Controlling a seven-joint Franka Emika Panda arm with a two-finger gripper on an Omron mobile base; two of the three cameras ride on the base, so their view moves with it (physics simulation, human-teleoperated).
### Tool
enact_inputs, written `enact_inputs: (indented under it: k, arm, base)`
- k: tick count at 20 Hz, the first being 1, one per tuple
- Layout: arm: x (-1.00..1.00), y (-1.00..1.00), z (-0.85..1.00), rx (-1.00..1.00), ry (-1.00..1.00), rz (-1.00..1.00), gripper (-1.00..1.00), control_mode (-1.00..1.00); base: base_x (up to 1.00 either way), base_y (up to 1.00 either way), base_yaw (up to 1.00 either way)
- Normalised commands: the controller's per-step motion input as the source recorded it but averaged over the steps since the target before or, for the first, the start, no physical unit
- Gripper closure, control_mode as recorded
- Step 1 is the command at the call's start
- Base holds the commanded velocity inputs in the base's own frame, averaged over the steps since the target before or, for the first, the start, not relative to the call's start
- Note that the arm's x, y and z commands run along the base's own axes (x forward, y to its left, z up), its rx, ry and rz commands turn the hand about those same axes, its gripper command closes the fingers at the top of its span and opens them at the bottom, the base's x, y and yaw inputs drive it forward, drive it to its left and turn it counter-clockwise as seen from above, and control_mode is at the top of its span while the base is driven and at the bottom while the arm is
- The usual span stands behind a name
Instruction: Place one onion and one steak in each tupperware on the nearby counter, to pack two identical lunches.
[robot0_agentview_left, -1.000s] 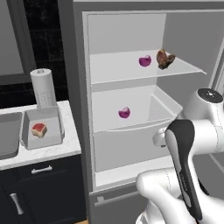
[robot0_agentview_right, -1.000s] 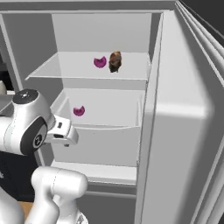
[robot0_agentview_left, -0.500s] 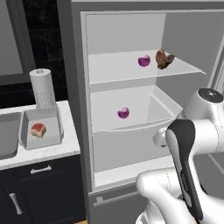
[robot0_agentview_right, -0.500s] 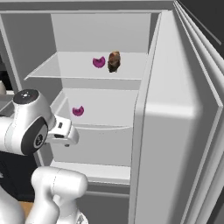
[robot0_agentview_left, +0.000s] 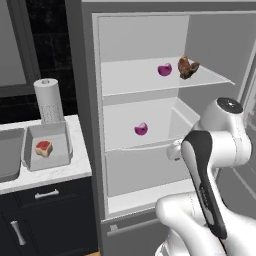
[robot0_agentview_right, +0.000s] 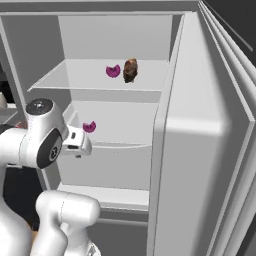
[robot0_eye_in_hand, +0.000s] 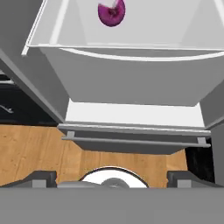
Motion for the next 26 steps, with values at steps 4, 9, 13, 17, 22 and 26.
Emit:
enact_inputs:
  k: [4, 9, 13, 17, 22, 26]
  arm:
    - [0.9, 0.17, 0.0, 0.0, -0.14, 0.11, -1.0, -1.0]
    - [1.0, 0.14, -0.12, 0.0, -0.08, 0.05, -1.0, -1.0]
    - [0.94, 0.0, -0.08, 0.0, -0.08, 0.05, -1.0, -1.0]
    - [0.5, 0.0, 0.0, 0.0, -0.08, 0.05, -1.0, -1.0]
    - [0.1, 0.07, 0.0, 0.0, -0.1, 0.0, -1.0, -1.0]
    - [0.23, 0.27, -0.02, 0.0, -0.11, 0.0, -1.0, -1.0]
  base:
    - [0.0, 0.0, 0.0]
    - [0.0, 0.0, 0.0]
    - [0.0, 0.0, 0.0]
    - [0.0, 0.0, 0.0]
    - [0.0, 0.0, 0.0]
    - [0.0, 0.0, 0.0]
